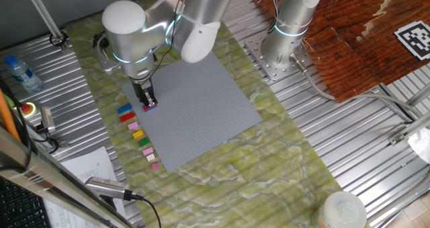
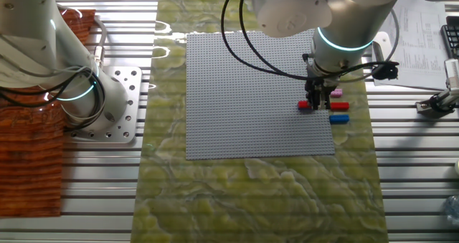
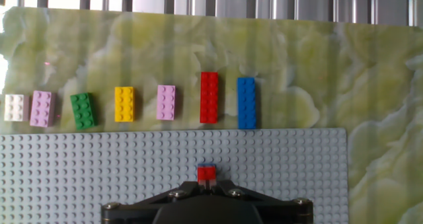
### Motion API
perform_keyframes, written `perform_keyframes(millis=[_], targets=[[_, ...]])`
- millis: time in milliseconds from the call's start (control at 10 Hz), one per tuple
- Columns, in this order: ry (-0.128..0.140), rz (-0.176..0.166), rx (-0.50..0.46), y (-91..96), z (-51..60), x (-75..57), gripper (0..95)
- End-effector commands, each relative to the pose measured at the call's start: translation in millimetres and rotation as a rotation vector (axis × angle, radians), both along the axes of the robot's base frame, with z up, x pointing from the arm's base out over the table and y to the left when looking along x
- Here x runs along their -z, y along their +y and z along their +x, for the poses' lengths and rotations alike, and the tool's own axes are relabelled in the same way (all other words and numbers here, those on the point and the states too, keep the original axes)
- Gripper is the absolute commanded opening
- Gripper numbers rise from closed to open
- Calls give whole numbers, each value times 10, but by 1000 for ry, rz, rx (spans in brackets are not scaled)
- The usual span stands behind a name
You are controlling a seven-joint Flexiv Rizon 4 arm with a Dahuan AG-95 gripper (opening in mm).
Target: Stack small Lego blocks one on top of the other
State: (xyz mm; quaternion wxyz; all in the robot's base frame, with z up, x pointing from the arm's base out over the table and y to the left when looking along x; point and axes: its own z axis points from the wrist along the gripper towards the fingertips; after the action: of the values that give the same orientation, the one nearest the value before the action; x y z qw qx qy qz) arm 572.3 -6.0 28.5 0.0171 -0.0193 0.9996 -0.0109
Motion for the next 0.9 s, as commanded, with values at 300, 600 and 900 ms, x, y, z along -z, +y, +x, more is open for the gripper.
perform_keyframes(millis=[300, 600, 900], targets=[[6, -3, -1, 24, -33, -105, 0], [1, -5, -4, 49, -58, -231, 0], [-11, -27, -10, 67, -80, -321, 0]])
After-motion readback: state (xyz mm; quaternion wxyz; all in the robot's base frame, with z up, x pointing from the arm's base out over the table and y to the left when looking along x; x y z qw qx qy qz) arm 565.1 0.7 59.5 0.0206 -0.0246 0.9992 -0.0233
